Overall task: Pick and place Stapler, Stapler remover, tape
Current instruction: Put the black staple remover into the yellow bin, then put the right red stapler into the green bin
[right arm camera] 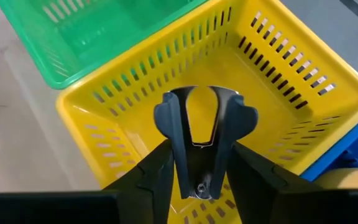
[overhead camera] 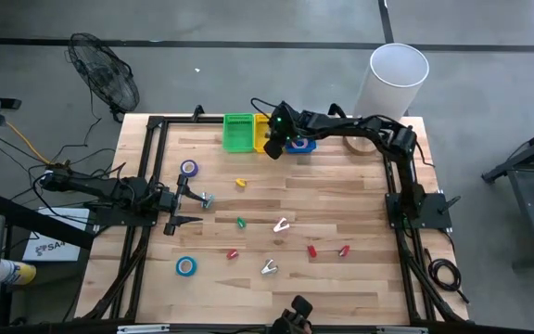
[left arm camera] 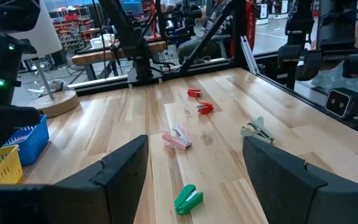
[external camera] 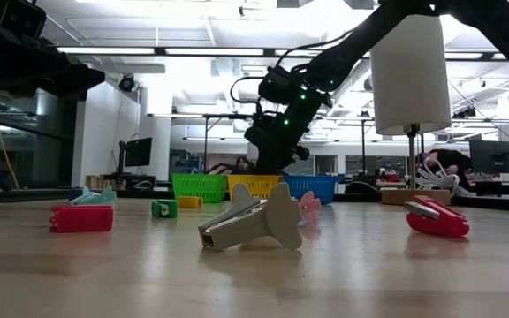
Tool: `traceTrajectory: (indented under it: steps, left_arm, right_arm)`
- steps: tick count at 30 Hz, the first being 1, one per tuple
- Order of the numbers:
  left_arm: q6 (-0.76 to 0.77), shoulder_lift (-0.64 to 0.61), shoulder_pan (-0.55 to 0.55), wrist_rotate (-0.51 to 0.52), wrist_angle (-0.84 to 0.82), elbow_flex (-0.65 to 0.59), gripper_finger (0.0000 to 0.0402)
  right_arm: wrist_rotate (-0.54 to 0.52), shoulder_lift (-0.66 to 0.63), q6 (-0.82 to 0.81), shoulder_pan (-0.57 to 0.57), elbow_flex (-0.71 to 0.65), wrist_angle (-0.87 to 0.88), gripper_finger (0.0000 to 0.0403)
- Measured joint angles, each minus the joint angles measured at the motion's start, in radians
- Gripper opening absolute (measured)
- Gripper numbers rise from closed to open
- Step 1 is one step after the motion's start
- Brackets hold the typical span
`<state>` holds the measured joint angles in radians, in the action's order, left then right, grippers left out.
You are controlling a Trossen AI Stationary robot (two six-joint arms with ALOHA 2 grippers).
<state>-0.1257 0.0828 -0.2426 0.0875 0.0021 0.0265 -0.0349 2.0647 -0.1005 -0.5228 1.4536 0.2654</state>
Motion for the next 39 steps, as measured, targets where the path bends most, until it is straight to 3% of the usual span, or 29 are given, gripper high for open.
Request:
traceTrajectory:
  steps: [18,26,39]
  left_arm:
    - [0.0,0.0,0.0,-0.001,0.0,0.0,0.0259]
    - [0.0,0.0,0.0,-0.001,0.0,0.0,0.0259]
    - [0.0,0.0,0.0,-0.001,0.0,0.0,0.0259]
  right_arm:
    - [0.009,-0.03,-0.014,0.0,-0.002,0.036,0.0174]
    - [0.023,-0.152,-0.032,0.022,-0.002,0.283,0.0174]
    - [0.022,-0.26,-0.314,0.204,-0.002,0.701,0.017]
